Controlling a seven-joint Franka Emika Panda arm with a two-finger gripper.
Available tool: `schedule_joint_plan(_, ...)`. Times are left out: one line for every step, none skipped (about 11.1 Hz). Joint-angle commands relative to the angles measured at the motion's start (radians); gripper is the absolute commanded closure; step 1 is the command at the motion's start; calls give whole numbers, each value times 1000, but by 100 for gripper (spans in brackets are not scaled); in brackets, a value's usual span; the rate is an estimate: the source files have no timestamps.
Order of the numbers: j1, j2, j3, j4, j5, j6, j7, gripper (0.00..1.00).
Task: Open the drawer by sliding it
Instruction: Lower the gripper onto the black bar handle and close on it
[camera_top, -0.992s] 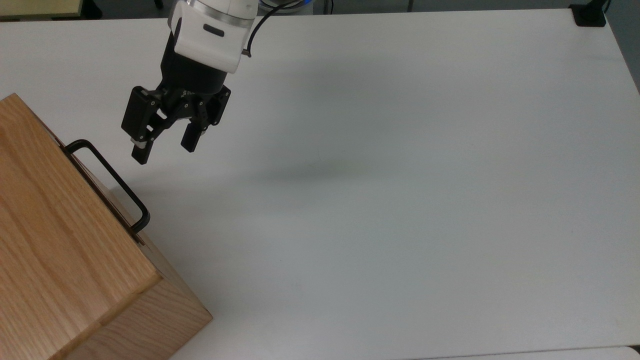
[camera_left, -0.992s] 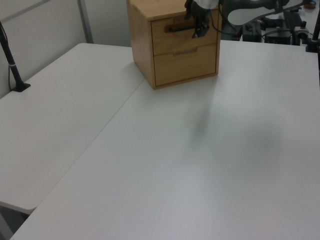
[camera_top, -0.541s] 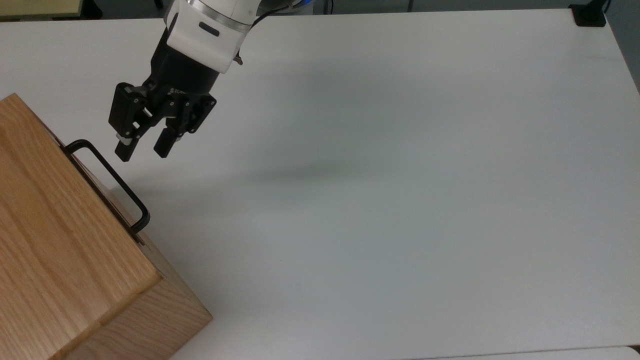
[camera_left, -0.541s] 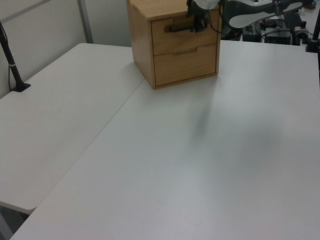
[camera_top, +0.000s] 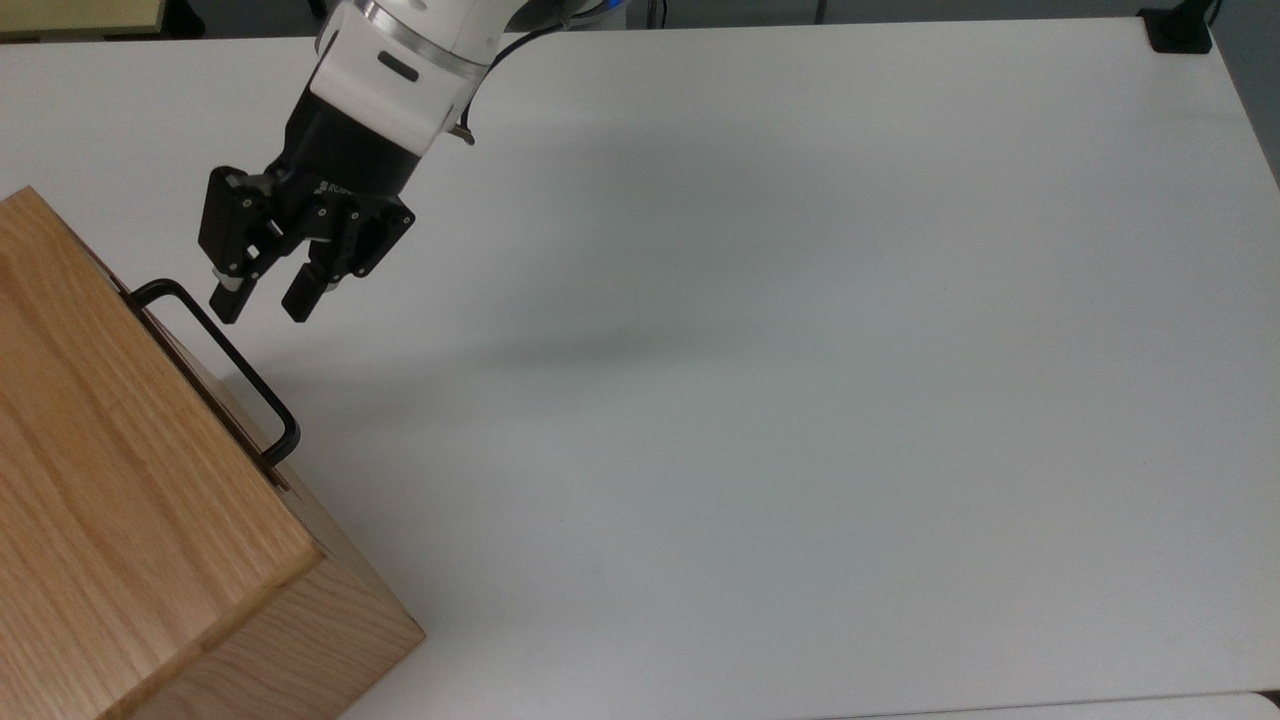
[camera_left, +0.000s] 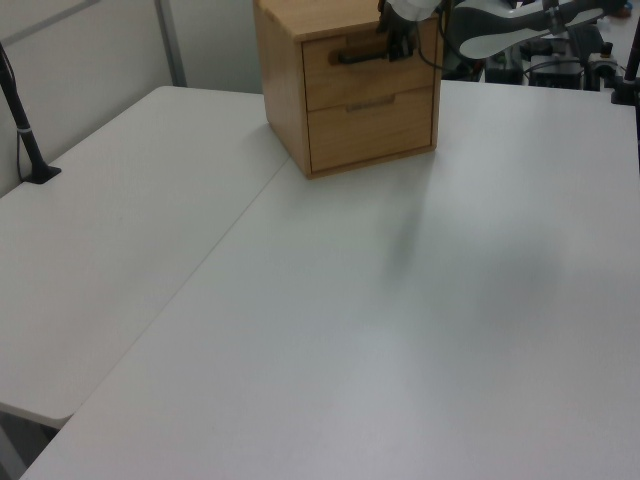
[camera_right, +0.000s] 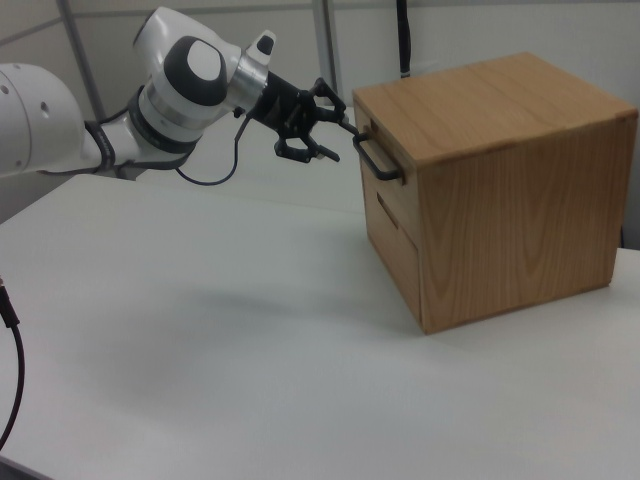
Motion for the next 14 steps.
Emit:
schedule_joint_plan(-31,41,-3,2,-31,91,30,48)
schedule_joint_plan(-39,44,-3,2,-31,111,30,48)
schedule_joint_plan(-48,47,-3,2,-37,120,30,50)
schedule_joint_plan(-51,50,-3,2,-52,126,30,52)
schedule_joint_plan(-51,53,-3,2,-69,129,30,56)
schedule_joint_plan(-51,53,-3,2,-78,143,30,61)
schedule_joint_plan(-51,53,-3,2,-79,151,29,64)
schedule_joint_plan(-48,53,-2,2,-88,151,29,72)
schedule_joint_plan(-47,53,-2,1,-101,151,29,76)
schedule_joint_plan(-48,53,-2,1,-118,151,29,77)
schedule_joint_plan(-50,55,-2,-1,-134,154,29,77)
schedule_joint_plan(-50,56,-2,-2,-135,154,30,77)
schedule_joint_plan(-51,62,-2,-4,-134,154,30,76)
schedule_joint_plan(-51,64,-2,-3,-134,154,30,75)
